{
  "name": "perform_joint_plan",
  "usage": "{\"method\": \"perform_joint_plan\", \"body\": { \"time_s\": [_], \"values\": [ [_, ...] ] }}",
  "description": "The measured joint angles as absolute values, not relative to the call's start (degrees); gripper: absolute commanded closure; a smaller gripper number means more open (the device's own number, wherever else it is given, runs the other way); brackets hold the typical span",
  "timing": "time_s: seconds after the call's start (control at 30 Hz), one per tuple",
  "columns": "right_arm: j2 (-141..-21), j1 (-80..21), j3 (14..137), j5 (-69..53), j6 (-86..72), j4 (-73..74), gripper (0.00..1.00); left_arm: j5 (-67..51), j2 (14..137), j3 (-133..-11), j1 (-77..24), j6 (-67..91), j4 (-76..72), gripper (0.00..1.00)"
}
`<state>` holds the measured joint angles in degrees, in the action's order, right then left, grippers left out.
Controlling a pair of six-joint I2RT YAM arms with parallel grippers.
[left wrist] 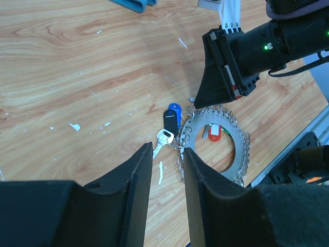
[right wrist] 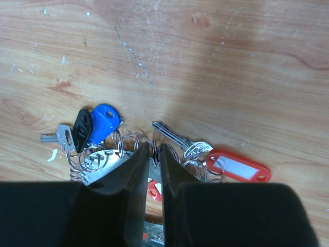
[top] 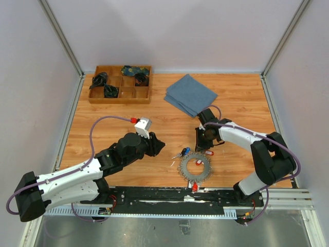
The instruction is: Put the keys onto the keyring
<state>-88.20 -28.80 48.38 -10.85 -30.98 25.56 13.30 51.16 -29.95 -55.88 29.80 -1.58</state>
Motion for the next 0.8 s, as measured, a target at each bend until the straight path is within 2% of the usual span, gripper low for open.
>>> {"method": "perform_joint_plan", "body": {
  "time_s": [0.2,0.4,0.6,0.8],
  "values": [
    [-88.0,-28.8,48.4,-11.1,-30.7,25.5,0.95,13.4,50.7,-30.0,-55.9,29.8,-1.6,0.64],
    [-84.0,-28.8,48.3,-12.2,-28.4,24.5,0.98,13.9,50.3,-30.0,-55.9,29.8,-1.6,0.64],
    [-74.0,-28.8,46.1,-18.1,-24.1,18.0,0.97,14.3,47.9,-30.0,-55.9,29.1,-1.7,0.63],
    [-60.6,-31.4,39.9,-23.4,-15.9,7.2,1.0,14.5,39.0,-28.0,-55.9,26.0,-6.2,0.63]
  ]
}}
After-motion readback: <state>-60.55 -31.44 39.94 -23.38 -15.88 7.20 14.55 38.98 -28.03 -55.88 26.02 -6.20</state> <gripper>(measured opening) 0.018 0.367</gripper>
